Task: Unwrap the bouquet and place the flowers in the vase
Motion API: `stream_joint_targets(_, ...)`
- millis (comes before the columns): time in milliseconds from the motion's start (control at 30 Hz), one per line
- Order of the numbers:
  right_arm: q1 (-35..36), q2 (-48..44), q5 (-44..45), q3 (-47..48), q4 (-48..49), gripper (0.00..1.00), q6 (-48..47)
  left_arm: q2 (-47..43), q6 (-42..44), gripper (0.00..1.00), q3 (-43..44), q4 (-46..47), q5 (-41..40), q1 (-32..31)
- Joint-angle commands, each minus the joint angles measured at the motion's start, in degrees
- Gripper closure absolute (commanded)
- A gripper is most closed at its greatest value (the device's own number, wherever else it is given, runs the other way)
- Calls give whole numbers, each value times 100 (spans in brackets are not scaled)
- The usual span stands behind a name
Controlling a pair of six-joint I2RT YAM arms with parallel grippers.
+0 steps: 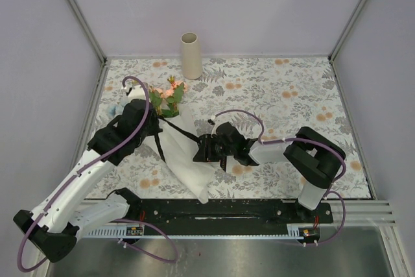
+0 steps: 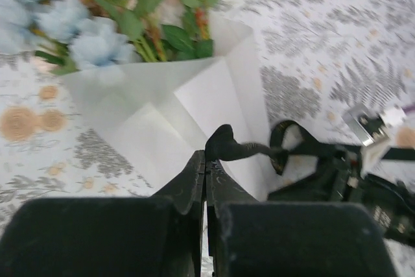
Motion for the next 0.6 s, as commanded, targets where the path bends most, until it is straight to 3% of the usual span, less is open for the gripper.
stream_joint_targets(0, 51, -667, 25, 373, -324, 57, -551, -118, 88, 100, -228, 467, 1617, 9)
stream_joint_targets(233, 51, -1547, -142, 487, -88, 39, -1597, -232, -96, 100, -763, 914, 2637, 9)
stream_joint_targets(300, 51, -1784, -133, 444, 87, 29, -1808, -276, -175, 100, -922, 1134, 2946, 9)
stream_joint_targets(567, 51, -2242, 43, -75, 1739, 1, -3020, -408, 96, 100, -1020, 1407, 3482, 9)
